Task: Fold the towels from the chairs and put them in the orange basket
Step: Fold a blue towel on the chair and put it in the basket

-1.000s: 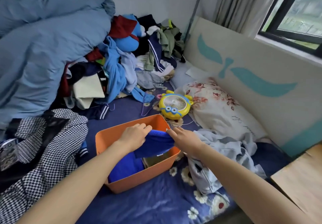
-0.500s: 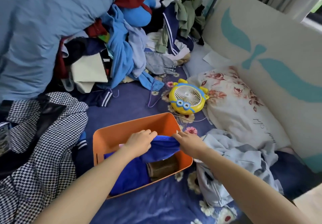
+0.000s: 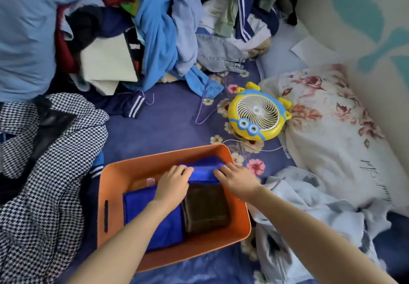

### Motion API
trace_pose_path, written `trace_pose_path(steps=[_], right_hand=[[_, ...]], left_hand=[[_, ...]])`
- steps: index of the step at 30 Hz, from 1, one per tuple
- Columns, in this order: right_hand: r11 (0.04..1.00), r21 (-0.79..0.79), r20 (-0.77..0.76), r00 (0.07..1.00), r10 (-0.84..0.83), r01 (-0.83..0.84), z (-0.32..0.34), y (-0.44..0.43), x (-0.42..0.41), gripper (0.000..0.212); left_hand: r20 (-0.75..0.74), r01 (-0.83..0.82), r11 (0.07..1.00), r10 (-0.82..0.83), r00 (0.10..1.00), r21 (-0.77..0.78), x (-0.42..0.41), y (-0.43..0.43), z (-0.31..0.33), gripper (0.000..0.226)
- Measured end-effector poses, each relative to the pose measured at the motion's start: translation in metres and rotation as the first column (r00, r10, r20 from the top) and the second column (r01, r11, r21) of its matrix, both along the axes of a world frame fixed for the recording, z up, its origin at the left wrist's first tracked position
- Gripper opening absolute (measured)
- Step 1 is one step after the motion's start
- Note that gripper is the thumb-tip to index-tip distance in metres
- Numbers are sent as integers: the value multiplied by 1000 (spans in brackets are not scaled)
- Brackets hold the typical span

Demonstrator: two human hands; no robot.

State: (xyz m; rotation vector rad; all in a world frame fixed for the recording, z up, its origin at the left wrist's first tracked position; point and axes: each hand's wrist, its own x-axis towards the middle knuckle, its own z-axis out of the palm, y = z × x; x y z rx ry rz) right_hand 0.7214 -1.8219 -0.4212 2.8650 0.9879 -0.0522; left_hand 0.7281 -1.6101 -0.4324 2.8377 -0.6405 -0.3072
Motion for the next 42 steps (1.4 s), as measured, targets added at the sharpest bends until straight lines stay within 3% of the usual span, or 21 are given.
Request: trace_pose_path(steps=[2,4,7,10,13,15,17,20,21,23,26,32,42], right_hand=[[996,-86,-65,997,31,-36,-14,8,-7,27],[987,-156,-165,986,-1,-26,-28,13,-9,41],[992,-118,-286,954,-87,55,-37,16,-2,50],[995,-80,-223,971,-81,64,-31,13,8,46],[999,11,-27,999,-47,47,-20,10,20,47],[997,59,113,992,-46,40,-20,8,21,31],[998,58,118,992,-38,32,-31,7,11,25],[997,-75,6,999,-36,36,-51,13,-13,22],[983,-180,-146,987,-64,37,-54,16,-20,25],[918,-396,-481,859,-179,-31,-68,20,-32,33],[823,-547,-592,766,-250,-155,-85,23,-41,34],[826,-549,-527,820,-224,-128,-89,21,-51,31],[918,-388,-291,935,-201,77,-16,11,-29,29]], left_hand=[[-110,-50,998,53,993,28,-14,1,-28,59],[-187,-64,996,75,979,62,-26,1,-44,57],[-288,-87,994,103,952,70,-27,-2,-45,50],[-192,-102,994,109,975,44,-17,-1,-45,50],[-82,-94,993,89,993,-65,-2,-1,-32,53],[49,-65,998,65,997,-18,2,-3,-26,57],[109,-29,1000,29,994,-4,-5,-5,-29,55],[13,61,997,-62,998,57,-35,-11,-62,57],[-97,112,988,-102,990,104,-45,-12,-70,61],[-298,212,959,-151,943,186,-57,-15,-79,66],[-505,321,905,-146,851,280,-66,-16,-95,52],[-441,248,917,-91,893,313,-67,-14,-88,49],[-202,134,961,-86,976,240,-39,-8,-25,43]])
